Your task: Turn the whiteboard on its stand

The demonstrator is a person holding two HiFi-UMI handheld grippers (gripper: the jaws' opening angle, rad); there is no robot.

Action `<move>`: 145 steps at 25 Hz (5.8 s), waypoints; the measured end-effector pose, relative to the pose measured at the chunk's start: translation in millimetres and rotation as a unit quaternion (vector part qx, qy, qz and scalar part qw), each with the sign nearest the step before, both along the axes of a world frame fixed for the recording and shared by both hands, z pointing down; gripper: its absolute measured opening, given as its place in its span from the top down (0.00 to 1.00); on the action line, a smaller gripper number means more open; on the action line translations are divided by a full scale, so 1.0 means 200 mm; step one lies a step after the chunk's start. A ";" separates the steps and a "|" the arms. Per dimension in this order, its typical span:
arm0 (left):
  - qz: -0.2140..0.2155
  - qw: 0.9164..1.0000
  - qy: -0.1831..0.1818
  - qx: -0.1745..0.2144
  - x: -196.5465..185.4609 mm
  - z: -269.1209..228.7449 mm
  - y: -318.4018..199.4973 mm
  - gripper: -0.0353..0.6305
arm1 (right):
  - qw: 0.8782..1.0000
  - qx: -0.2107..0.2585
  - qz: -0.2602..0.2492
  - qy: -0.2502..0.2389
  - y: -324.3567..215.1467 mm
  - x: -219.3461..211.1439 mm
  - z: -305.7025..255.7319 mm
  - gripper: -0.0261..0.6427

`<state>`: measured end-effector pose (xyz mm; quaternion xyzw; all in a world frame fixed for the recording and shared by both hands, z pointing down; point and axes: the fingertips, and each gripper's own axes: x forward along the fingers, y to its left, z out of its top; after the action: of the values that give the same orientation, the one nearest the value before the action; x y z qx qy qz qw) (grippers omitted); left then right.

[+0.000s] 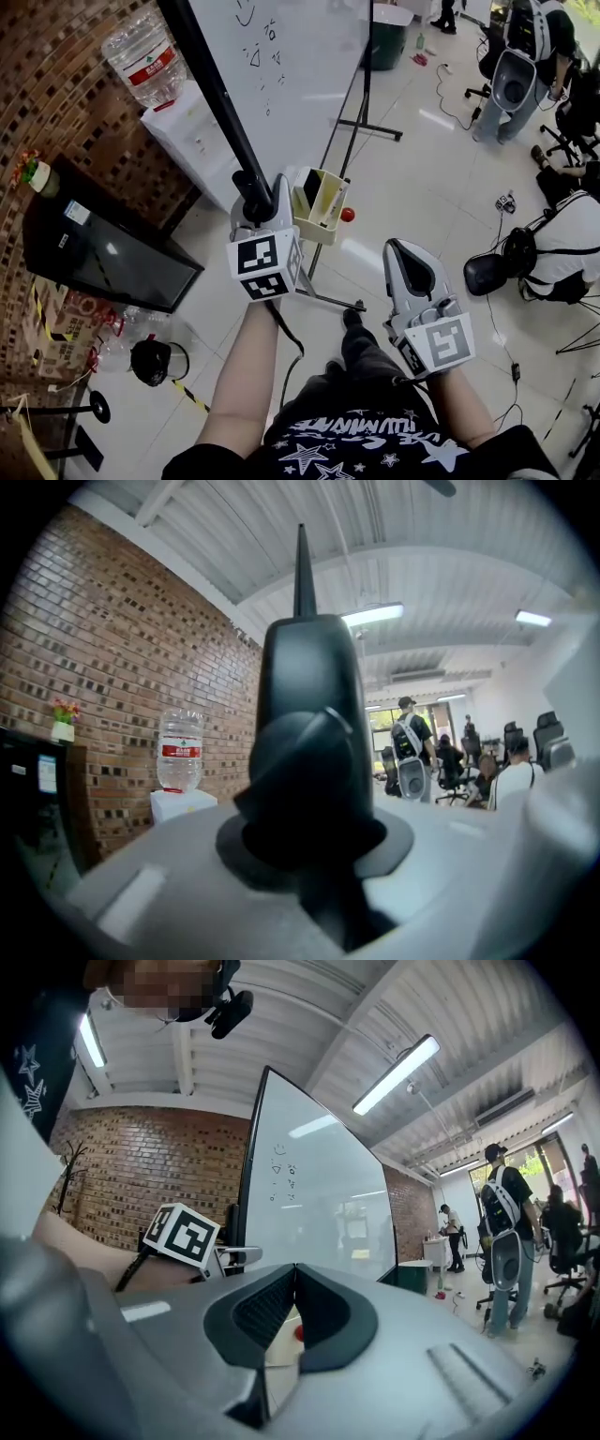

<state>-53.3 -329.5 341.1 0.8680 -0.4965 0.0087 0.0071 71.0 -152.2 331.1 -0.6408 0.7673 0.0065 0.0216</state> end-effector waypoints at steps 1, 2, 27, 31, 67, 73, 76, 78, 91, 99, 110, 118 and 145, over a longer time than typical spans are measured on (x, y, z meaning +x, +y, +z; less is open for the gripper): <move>-0.001 1.000 -0.001 -0.001 0.00 0.00 0.00 0.79 | 1.000 0.004 -0.002 0.003 0.03 -0.02 -0.01 0.95; -0.001 1.000 -0.001 -0.002 0.00 0.00 0.01 0.79 | 1.000 0.012 -0.004 0.004 0.05 -0.04 -0.03 0.95; -0.060 0.998 0.008 0.033 -0.20 -0.06 0.73 0.79 | 0.998 0.001 -0.062 -0.024 0.24 0.11 -0.03 0.95; -0.087 0.995 0.009 0.040 -0.26 -0.02 0.88 0.77 | 0.996 0.012 -0.086 -0.022 0.33 0.08 0.01 0.95; -0.121 0.992 0.002 0.036 -0.45 0.13 1.72 0.80 | 0.992 0.002 -0.123 -0.008 0.81 -0.30 0.05 0.95; -0.138 0.990 -0.012 0.038 -0.50 0.07 1.82 0.80 | 0.997 0.004 -0.079 0.007 0.85 -0.24 0.00 0.95; -0.153 0.987 -0.021 0.038 -0.54 0.03 1.89 0.80 | 0.998 -0.004 -0.059 0.001 0.90 -0.15 -0.02 0.95; -0.163 0.985 -0.030 0.038 -0.58 0.01 1.94 0.80 | 0.999 -0.002 -0.053 0.005 0.93 -0.11 -0.04 0.95; -0.118 0.991 0.019 0.055 -0.27 -0.10 1.88 0.80 | 0.990 0.028 -0.110 -0.087 1.06 -0.19 -0.17 0.95; -0.131 0.990 0.000 0.049 -0.22 -0.09 1.82 0.79 | 0.987 0.005 -0.161 -0.023 0.99 -0.09 -0.11 0.95; -0.218 0.976 -0.021 0.013 -0.30 0.01 1.97 0.65 | 0.968 0.000 -0.250 -0.025 1.04 -0.21 -0.09 0.95; -0.276 0.961 -0.004 -0.016 -0.29 0.13 2.27 0.69 | 0.951 -0.006 -0.307 -0.034 1.16 -0.28 -0.05 0.95; -0.169 0.985 0.034 0.018 0.04 -0.02 2.15 0.94 | 0.954 -0.020 -0.298 0.005 1.34 -0.33 -0.01 0.95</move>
<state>-46.0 100.9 337.1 0.7717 -0.6352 -0.0314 0.0100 5.6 116.1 329.7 -0.3832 0.9236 -0.0125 0.0058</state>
